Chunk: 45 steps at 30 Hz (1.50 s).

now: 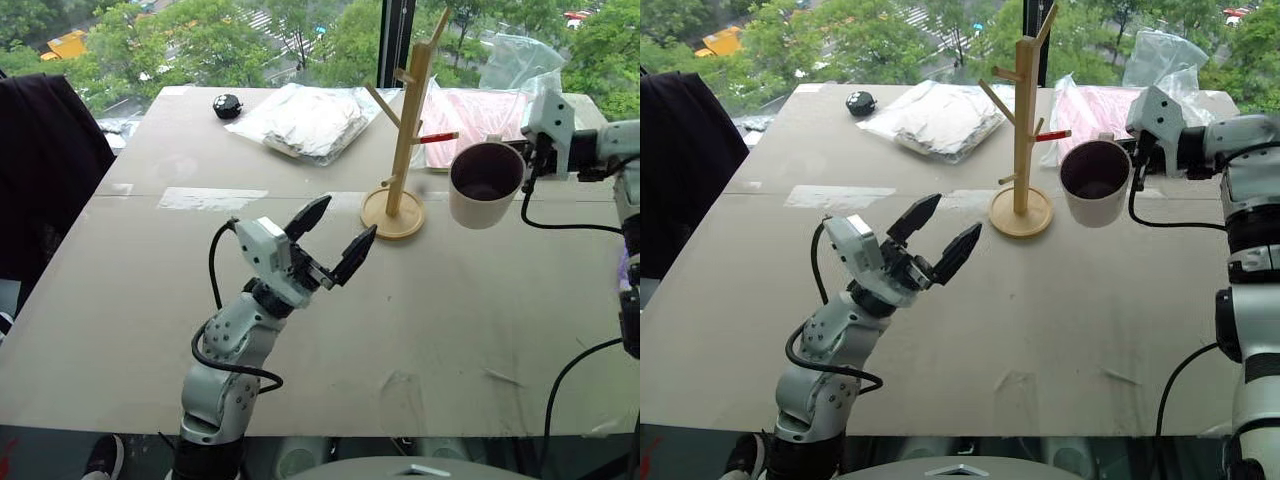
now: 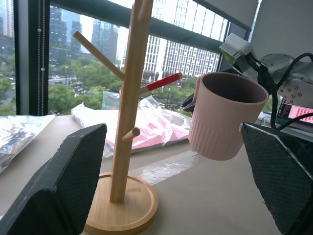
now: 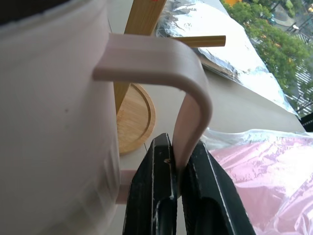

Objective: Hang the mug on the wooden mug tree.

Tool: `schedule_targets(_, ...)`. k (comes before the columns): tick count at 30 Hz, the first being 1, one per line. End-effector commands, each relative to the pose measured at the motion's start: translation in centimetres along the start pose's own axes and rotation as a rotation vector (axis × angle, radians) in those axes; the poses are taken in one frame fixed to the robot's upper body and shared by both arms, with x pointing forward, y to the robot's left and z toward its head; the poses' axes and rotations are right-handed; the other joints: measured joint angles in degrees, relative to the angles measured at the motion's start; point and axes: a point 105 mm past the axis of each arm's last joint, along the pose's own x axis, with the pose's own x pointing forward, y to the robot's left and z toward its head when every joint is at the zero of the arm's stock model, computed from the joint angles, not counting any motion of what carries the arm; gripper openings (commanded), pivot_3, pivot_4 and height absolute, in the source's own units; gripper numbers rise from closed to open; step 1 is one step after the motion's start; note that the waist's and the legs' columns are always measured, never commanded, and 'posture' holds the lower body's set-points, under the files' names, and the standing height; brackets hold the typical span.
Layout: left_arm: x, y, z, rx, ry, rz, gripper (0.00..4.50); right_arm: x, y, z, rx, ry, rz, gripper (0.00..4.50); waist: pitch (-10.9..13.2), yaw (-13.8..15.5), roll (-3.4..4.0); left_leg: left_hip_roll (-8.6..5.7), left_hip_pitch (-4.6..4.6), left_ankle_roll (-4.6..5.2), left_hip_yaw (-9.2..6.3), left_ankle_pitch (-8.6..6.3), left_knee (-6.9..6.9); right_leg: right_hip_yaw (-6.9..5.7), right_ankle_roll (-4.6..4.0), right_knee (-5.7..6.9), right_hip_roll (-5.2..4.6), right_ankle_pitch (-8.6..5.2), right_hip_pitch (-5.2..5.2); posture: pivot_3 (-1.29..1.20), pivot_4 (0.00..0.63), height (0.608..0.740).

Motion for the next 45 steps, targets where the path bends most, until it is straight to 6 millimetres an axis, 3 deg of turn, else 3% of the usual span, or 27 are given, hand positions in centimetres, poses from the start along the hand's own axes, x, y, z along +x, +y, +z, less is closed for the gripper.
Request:
schedule_targets(1, -0.2, -0.4, 1.5, 0.059, -0.060, 0.021, 4.50, -0.3, -1.1, 1.5, -0.078, 0.010, 0.027, 0.03, 0.00, -0.05, 0.01, 0.00, -0.03, 0.00, 0.00, 0.00, -0.01, -0.01, 0.00, -0.01, -0.02, 0.00, -0.04, 0.00, 0.150, 0.740)
schedule_targets(13, -0.5, -1.1, 0.9, 0.096, -0.036, 0.014, 4.50, 2.1, -2.0, 5.4, -0.162, -0.046, 0.087, 0.03, 0.06, -0.40, 0.10, 0.00, -0.02, -0.03, -0.04, 0.00, -0.04, -0.05, -0.20, 0.29, -0.45, -0.10, -0.18, 0.00, 0.150, 0.740)
schedule_targets(20, -0.5, -1.0, 0.8, 0.100, -0.033, 0.005, 4.50, 3.3, -2.3, 5.7, -0.216, 0.010, 0.067, 0.03, 0.06, -0.32, 0.10, 0.00, -0.11, -0.04, -0.08, -0.01, -0.07, -0.03, -0.21, 0.27, -0.51, -0.10, -0.25, 0.00, 0.150, 0.740)
schedule_targets(23, -0.5, -1.0, 0.7, 0.101, -0.032, 0.002, 4.50, 3.5, -2.4, 6.3, -0.227, 0.000, 0.061, 0.89, 0.06, -0.37, 0.11, -0.01, -0.13, -0.05, -0.04, 0.00, -0.08, -0.03, -0.21, 0.27, -0.52, -0.10, -0.29, 0.00, 0.150, 0.740)
schedule_targets(25, -0.5, -1.0, 0.7, 0.101, -0.030, 0.001, 4.50, 3.6, -2.6, 6.6, -0.227, -0.012, 0.049, 1.78, 0.07, -0.36, 0.11, -0.01, -0.13, -0.05, -0.05, 0.00, -0.10, -0.03, -0.21, 0.27, -0.52, -0.10, -0.30, 0.00, 0.150, 0.740)
schedule_targets(26, -0.5, -1.0, 0.7, 0.101, -0.029, 0.000, 4.50, 3.6, -2.7, 6.7, -0.227, -0.017, 0.040, 2.52, 0.07, -0.37, 0.11, -0.01, -0.13, -0.05, -0.07, 0.00, -0.11, -0.03, -0.21, 0.27, -0.52, -0.10, -0.30, 0.00, 0.150, 0.740)
schedule_targets(27, -0.6, -1.0, 0.7, 0.101, -0.028, 0.000, 4.50, 3.5, -2.8, 6.8, -0.226, -0.020, 0.035, 2.82, 0.07, -0.38, 0.11, -0.01, -0.13, -0.05, -0.07, 0.00, -0.11, -0.03, -0.21, 0.27, -0.52, -0.10, -0.30, 0.00, 0.150, 0.740)
schedule_targets(30, -0.6, -1.0, 0.6, 0.099, -0.024, 0.001, 4.50, 2.9, -3.4, 6.8, -0.216, -0.024, -0.020, 4.30, 0.07, -0.37, 0.11, -0.01, -0.12, -0.05, -0.07, 0.00, -0.12, -0.03, -0.21, 0.27, -0.52, -0.10, -0.30, 0.00, 0.150, 0.740)
schedule_targets(35, -1.5, -0.8, 0.0, 0.088, 0.026, 0.012, 4.50, 0.4, -3.9, 4.6, -0.099, -0.046, -0.089, 4.46, 0.06, -0.21, 0.11, -0.01, -0.15, -0.05, -0.08, 0.00, -0.12, -0.02, -0.22, 0.26, -0.55, -0.11, -0.30, 0.00, 0.150, 0.740)
schedule_targets(39, -3.3, -0.3, -1.2, 0.087, 0.125, 0.039, 4.50, -1.4, -2.5, 1.9, 0.064, -0.131, -0.103, 4.46, 0.01, -0.25, 0.02, -0.02, -0.20, -0.04, -0.09, -0.01, -0.13, -0.02, -0.22, 0.19, -0.62, -0.11, -0.31, 0.00, 0.150, 0.740)
schedule_targets(41, -4.9, 0.1, -2.1, 0.083, 0.202, 0.054, 4.50, -2.2, -0.7, -0.3, 0.178, -0.187, -0.116, 4.46, 0.03, -0.24, 0.08, 0.00, -0.19, 0.08, -0.14, -0.08, -0.16, -0.07, -0.21, 0.17, -0.63, -0.11, -0.29, 0.00, 0.150, 0.740)
schedule_targets(45, -7.5, 0.9, -3.9, 0.073, 0.342, 0.051, 4.50, -2.8, 4.9, -3.5, 0.388, -0.284, -0.220, 4.46, 0.01, 0.46, 0.15, 0.00, -0.24, 0.21, -0.25, -0.15, -0.28, -0.22, -0.03, 0.21, -0.73, 0.00, -0.35, 0.00, 0.150, 0.740)
